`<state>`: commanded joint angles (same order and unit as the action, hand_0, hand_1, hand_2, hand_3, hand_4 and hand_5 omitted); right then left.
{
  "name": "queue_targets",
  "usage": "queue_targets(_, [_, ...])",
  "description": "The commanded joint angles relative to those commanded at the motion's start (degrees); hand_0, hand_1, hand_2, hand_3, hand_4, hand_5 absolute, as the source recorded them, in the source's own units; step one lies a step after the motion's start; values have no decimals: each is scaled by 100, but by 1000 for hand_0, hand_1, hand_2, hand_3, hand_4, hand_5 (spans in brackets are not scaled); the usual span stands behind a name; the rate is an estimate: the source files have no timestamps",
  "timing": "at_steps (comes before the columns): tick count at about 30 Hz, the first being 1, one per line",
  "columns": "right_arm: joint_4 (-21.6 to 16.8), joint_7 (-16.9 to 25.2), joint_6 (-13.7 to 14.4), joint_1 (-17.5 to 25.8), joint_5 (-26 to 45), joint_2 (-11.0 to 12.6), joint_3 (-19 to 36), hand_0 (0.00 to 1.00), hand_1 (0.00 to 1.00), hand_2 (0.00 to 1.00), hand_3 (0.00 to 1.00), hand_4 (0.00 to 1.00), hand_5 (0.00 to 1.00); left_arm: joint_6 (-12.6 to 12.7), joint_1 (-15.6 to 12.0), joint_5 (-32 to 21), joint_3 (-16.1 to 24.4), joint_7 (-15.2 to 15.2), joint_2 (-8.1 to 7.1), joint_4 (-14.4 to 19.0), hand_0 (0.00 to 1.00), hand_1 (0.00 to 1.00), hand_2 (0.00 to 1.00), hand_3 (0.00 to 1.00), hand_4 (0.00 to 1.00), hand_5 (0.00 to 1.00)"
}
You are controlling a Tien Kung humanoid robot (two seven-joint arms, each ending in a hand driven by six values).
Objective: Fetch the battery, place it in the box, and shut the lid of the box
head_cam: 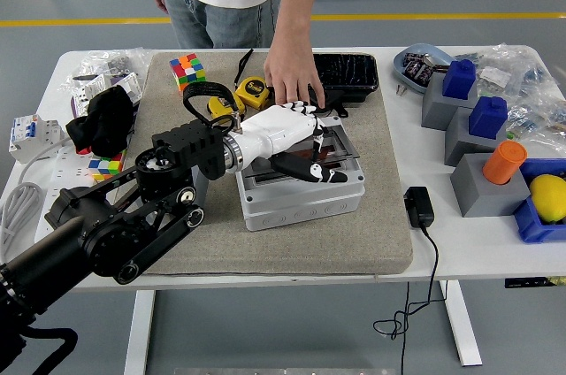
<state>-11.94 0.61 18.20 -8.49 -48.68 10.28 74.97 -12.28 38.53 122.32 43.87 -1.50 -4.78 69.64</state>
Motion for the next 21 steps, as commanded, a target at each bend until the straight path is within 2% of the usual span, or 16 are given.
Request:
queue_targets(3, [-4,3,5,-9,10,3,-7,790,739,726,777,998,998,-2,-12,-16,-36,15,7,-8,998,998,832,426,998,998])
queue_targets(11, [0,-7,8,6,8,9,-34,790,739,726,776,998,998,92,-8,111,297,66,-25,4,998,998,828,428,998,998])
queue_targets(21, [-7,-15,18,10,24,13,-65,790,739,725,777,998,998,190,-68,283,654,100,-34,40,998,977,811,479,998,998])
